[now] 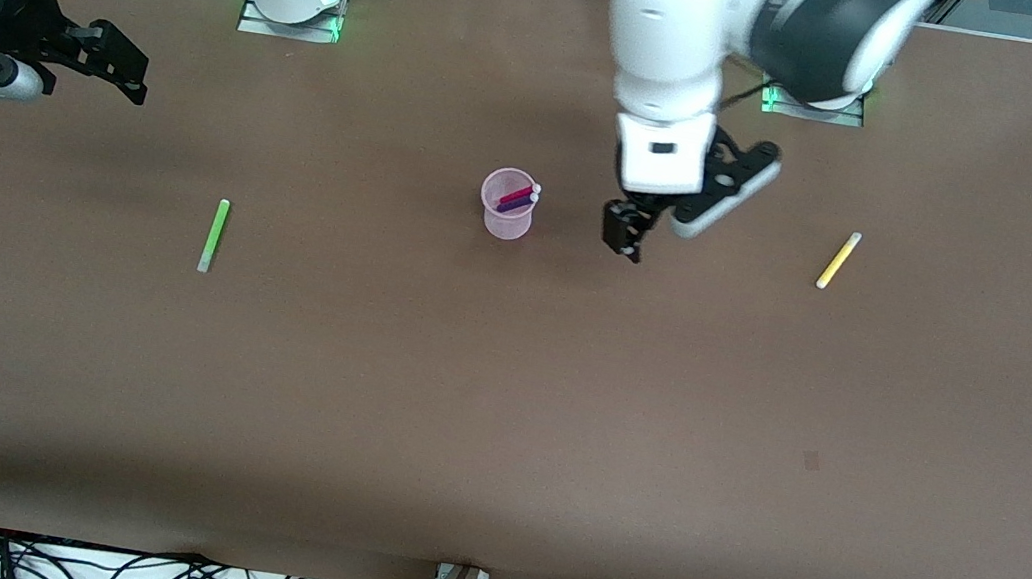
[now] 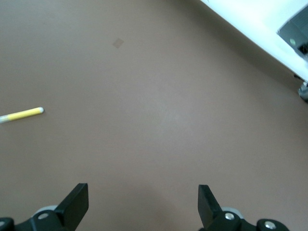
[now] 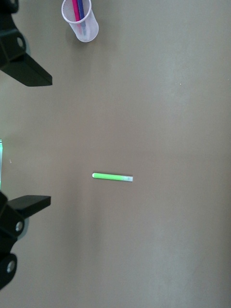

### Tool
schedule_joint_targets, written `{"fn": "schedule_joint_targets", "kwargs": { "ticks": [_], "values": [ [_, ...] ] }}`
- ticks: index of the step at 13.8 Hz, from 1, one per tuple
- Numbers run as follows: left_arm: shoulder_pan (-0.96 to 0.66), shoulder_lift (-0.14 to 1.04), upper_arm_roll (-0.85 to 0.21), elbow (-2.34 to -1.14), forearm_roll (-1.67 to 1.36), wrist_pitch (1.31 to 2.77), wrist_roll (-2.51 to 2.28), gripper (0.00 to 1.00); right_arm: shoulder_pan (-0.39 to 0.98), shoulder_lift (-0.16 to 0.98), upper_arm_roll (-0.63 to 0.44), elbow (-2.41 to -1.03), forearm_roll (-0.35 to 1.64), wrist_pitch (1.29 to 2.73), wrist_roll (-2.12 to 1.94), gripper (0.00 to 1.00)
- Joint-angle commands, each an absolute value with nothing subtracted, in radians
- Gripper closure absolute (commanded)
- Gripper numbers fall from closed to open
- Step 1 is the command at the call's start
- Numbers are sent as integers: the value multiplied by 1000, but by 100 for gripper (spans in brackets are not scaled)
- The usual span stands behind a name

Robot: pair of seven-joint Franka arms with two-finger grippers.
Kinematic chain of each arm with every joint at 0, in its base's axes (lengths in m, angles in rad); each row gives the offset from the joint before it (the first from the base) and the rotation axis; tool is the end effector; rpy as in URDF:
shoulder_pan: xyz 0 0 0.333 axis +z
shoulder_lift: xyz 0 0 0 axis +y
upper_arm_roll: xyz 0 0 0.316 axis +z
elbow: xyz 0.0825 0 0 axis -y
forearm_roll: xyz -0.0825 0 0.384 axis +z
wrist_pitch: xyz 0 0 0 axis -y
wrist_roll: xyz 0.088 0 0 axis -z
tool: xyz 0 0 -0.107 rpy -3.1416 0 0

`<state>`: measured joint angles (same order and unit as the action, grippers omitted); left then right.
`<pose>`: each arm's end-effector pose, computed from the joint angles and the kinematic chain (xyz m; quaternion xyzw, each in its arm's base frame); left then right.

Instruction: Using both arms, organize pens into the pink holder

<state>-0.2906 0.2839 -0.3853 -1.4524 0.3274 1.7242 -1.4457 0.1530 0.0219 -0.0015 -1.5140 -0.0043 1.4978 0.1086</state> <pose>0.5393 -0.3550 0.5366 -0.9276 -0.3573 -0.0972 0.0494 0.5479 0.0832 0.6327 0.9996 0.0213 -0.0186 0.0046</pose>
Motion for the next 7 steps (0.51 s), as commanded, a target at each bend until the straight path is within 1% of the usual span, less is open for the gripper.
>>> {"fn": "schedule_joint_targets", "kwargs": {
  "ticks": [1, 7],
  "values": [
    [-163, 206, -397, -1465, 195, 1671, -1181, 0, 150, 35, 2, -1485, -15, 1491, 100, 0],
    [61, 143, -397, -1476, 75, 1572, -665, 0, 150, 35, 2, -1485, -15, 1491, 100, 0]
  ]
}}
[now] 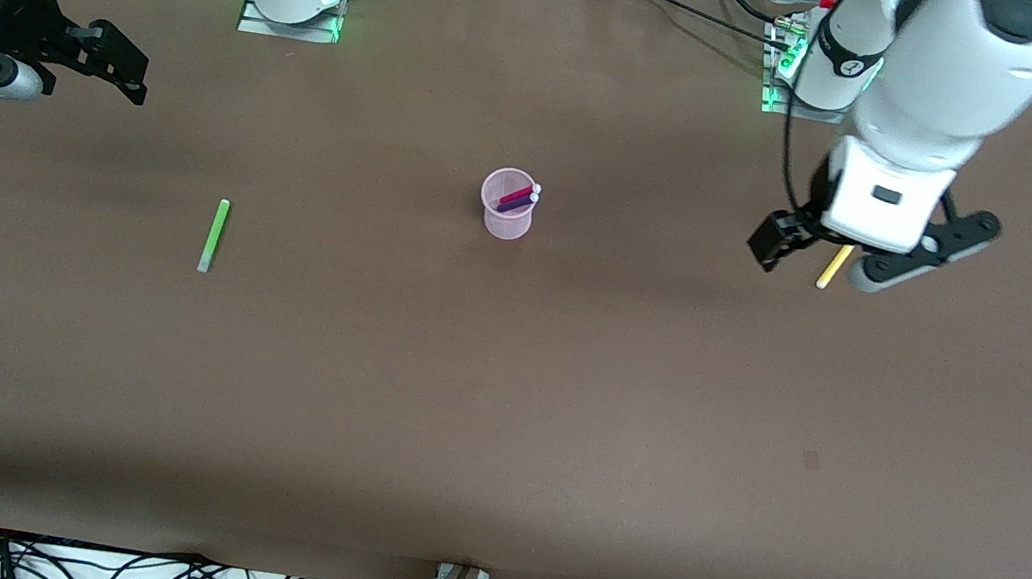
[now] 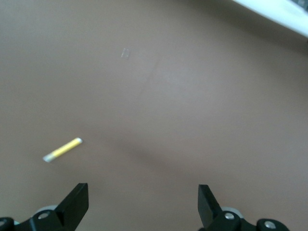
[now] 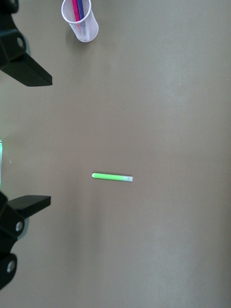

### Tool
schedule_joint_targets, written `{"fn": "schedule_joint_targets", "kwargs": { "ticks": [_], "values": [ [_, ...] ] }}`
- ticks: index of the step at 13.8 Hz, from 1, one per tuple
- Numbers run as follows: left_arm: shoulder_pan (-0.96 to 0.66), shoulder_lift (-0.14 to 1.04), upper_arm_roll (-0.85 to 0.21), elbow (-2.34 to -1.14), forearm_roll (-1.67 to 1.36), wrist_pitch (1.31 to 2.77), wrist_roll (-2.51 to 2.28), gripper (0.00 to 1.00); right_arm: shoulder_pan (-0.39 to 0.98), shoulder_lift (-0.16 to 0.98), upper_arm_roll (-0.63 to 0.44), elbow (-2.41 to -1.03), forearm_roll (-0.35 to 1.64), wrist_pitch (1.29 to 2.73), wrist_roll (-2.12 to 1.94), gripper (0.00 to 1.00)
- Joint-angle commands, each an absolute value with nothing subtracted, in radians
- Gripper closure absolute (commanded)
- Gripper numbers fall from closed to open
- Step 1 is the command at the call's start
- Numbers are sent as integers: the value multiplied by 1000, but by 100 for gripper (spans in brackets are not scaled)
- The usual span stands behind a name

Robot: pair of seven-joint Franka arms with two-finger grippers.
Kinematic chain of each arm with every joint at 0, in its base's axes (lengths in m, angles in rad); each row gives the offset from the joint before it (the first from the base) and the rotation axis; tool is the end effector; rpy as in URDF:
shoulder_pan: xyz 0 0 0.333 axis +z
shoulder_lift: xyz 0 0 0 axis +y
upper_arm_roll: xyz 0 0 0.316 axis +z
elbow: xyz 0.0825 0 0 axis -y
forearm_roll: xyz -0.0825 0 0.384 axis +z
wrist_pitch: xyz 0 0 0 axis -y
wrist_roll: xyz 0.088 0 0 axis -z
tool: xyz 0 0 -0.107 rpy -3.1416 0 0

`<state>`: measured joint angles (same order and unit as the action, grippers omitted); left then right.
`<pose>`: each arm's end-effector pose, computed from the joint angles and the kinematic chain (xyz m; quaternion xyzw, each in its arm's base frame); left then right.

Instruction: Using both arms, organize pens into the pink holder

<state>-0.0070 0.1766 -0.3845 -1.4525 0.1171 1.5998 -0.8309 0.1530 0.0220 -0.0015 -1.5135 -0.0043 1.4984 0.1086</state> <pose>0.5728 -0.2015 0.5871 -0.9756 -0.2181 -0.0078 0.0257 0.5480 0.0832 0.6329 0.9996 0.0213 -0.0181 0.0046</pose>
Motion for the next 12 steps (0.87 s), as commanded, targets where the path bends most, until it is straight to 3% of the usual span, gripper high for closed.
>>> {"fn": "schedule_joint_targets", "kwargs": {
  "ticks": [1, 10, 12],
  "values": [
    [101, 132, -396, -1480, 58, 1569, -581, 0, 150, 34, 2, -1485, -15, 1491, 100, 0],
    [331, 121, -396, -1549, 15, 1569, -25, 0, 152, 35, 2, -1485, -20, 1499, 100, 0],
    [359, 66, -396, -1639, 14, 1648, 12, 0, 153, 35, 2, -1485, -21, 1508, 100, 0]
  ]
}}
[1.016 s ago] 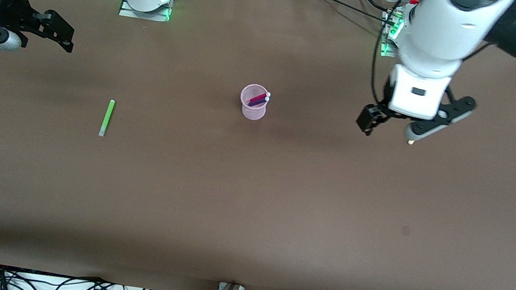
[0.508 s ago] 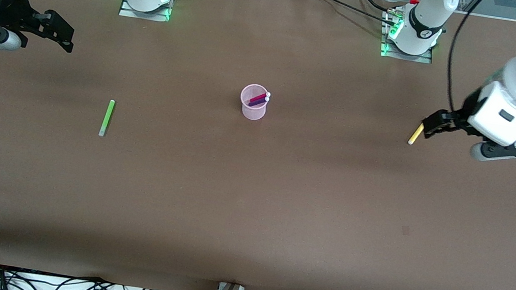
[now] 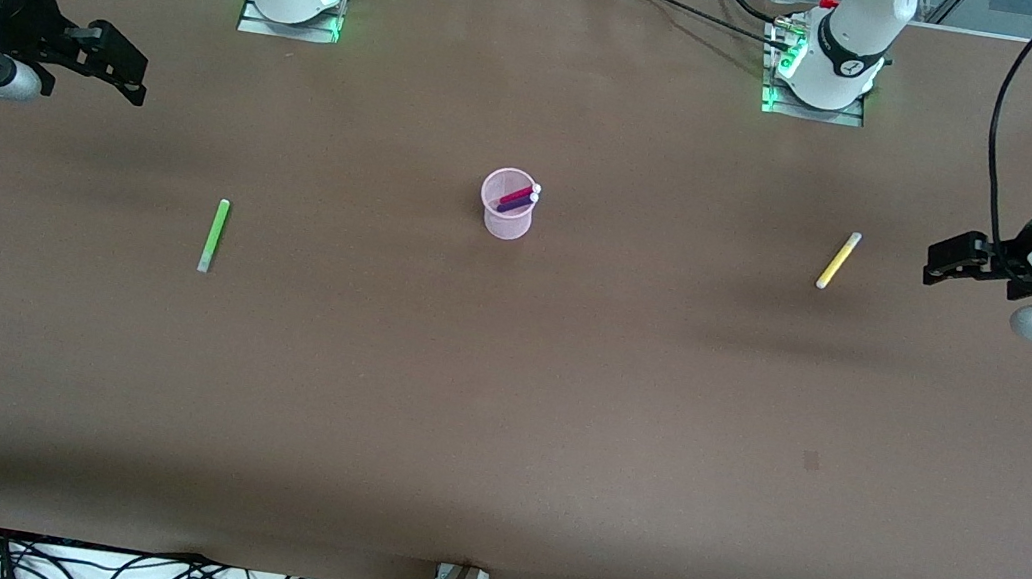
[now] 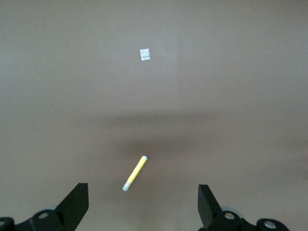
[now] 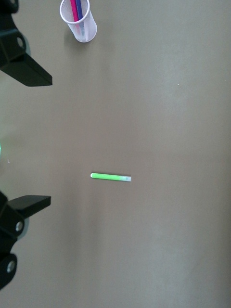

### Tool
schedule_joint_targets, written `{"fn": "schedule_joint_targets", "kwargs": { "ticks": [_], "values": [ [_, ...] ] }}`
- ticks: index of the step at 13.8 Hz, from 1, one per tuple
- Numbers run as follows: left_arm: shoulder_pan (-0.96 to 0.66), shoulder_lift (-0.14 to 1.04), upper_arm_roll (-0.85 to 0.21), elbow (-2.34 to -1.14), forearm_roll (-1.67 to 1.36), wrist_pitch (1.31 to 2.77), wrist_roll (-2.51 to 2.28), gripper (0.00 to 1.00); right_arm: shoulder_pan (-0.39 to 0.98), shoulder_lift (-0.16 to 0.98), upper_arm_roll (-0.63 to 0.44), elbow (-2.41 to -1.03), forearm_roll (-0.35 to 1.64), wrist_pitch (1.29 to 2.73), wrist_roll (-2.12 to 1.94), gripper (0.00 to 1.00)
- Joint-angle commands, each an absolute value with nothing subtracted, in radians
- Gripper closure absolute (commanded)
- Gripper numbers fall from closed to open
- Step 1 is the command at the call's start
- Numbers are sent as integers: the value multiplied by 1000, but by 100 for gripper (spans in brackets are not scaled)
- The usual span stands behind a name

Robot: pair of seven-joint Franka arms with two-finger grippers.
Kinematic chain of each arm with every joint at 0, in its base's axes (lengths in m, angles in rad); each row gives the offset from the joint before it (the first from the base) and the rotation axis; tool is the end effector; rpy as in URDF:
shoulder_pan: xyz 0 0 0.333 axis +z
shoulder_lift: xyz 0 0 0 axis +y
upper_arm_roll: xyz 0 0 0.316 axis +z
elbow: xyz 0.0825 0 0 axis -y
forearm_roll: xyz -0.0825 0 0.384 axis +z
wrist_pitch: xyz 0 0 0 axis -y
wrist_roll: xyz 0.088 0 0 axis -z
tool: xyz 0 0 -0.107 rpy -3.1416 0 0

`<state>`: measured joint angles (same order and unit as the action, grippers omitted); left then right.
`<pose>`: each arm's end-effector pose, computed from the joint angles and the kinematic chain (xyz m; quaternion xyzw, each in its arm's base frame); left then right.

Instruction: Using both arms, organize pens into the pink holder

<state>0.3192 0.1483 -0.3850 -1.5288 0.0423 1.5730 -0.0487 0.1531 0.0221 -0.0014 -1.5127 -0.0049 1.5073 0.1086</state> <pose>0.5928 -0.0193 0.5649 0.9989 -0.0090 -0.0469 0.0040 0.5490 0.0834 0.6340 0.9997 0.0214 -0.0133 0.0042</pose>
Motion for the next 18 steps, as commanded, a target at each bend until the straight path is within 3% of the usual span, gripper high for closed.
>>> {"fn": "schedule_joint_targets", "kwargs": {
  "ticks": [1, 18],
  "values": [
    [370, 28, -396, -1694, 12, 1698, 20, 0, 155, 35, 2, -1485, -21, 1514, 100, 0],
    [359, 35, -400, -1629, -15, 1615, 72, 0, 160, 37, 6, -1486, -14, 1513, 126, 0]
  ]
}}
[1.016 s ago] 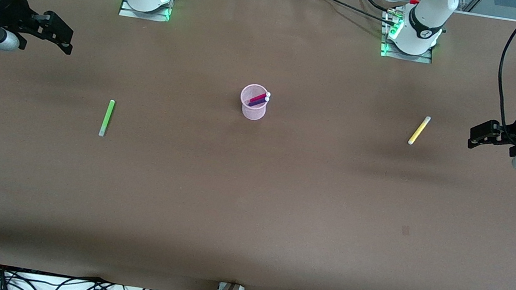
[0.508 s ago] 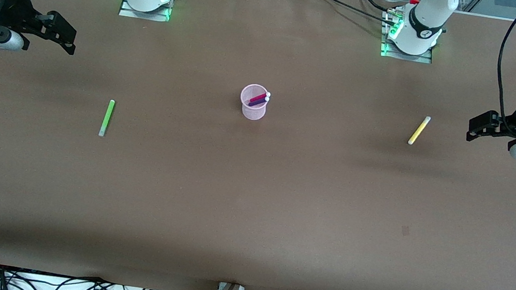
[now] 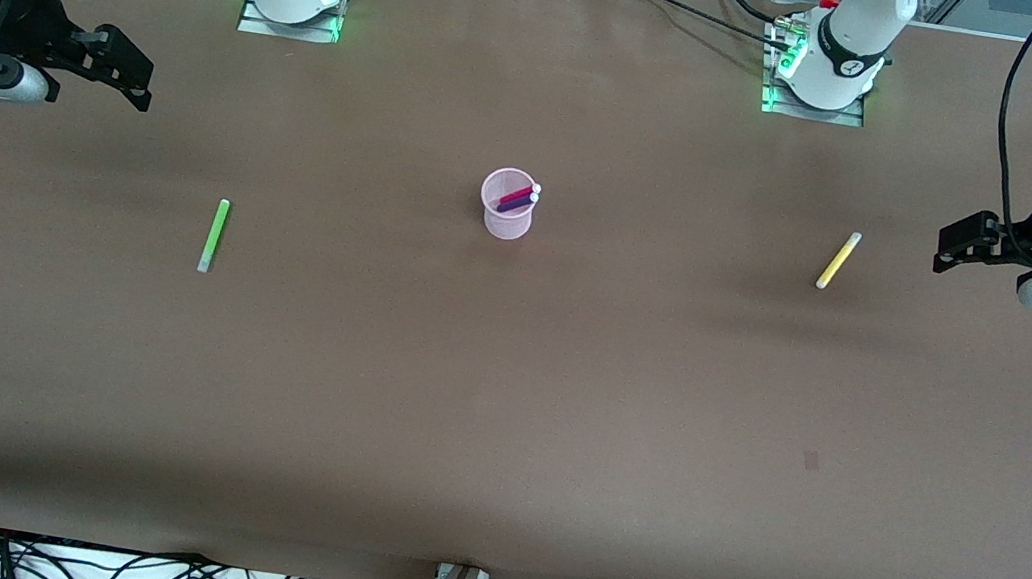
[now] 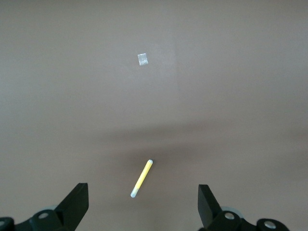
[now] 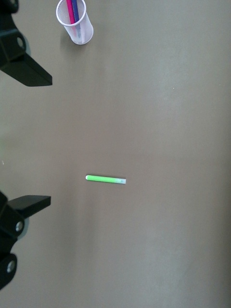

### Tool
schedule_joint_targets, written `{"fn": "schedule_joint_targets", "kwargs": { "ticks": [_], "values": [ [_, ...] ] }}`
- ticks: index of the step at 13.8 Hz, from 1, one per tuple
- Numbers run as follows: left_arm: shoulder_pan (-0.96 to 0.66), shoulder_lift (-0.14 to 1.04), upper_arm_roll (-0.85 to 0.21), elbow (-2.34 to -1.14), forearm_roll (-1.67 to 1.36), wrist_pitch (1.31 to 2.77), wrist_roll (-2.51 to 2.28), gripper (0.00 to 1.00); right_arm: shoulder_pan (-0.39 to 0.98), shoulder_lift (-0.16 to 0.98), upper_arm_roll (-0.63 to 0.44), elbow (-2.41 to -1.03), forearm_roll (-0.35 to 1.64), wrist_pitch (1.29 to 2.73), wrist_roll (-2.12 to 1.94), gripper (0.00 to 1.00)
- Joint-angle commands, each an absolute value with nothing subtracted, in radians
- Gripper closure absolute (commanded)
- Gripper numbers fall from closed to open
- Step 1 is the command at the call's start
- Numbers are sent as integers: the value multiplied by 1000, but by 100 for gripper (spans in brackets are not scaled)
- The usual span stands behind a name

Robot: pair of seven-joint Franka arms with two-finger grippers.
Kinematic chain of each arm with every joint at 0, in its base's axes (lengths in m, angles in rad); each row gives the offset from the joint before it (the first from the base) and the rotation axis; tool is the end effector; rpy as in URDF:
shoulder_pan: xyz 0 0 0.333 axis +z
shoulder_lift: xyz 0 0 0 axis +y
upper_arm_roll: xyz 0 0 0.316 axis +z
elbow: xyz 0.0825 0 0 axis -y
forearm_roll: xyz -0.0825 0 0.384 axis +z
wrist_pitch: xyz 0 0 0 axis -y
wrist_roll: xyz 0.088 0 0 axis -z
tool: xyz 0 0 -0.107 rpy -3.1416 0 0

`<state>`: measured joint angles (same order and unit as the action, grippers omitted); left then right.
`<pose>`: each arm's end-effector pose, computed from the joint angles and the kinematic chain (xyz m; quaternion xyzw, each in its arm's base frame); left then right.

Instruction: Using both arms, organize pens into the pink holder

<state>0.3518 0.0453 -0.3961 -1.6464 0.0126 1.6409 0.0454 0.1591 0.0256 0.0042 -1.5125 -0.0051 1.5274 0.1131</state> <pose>0.5692 -0.0196 0.5711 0.9987 -0.0454 -0.0236 0.0025 0.5512 0.0902 0.6339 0.9997 0.0250 -0.0050 0.0032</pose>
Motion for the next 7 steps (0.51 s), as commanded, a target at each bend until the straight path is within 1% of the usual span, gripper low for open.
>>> {"fn": "schedule_joint_targets", "kwargs": {
  "ticks": [1, 7],
  "values": [
    [359, 37, -403, -1617, -15, 1615, 68, 0, 158, 37, 5, -1488, -14, 1508, 127, 0],
    [357, 37, -411, -1609, -15, 1615, 74, 0, 149, 37, -5, -1486, -14, 1486, 126, 0]
  ]
}}
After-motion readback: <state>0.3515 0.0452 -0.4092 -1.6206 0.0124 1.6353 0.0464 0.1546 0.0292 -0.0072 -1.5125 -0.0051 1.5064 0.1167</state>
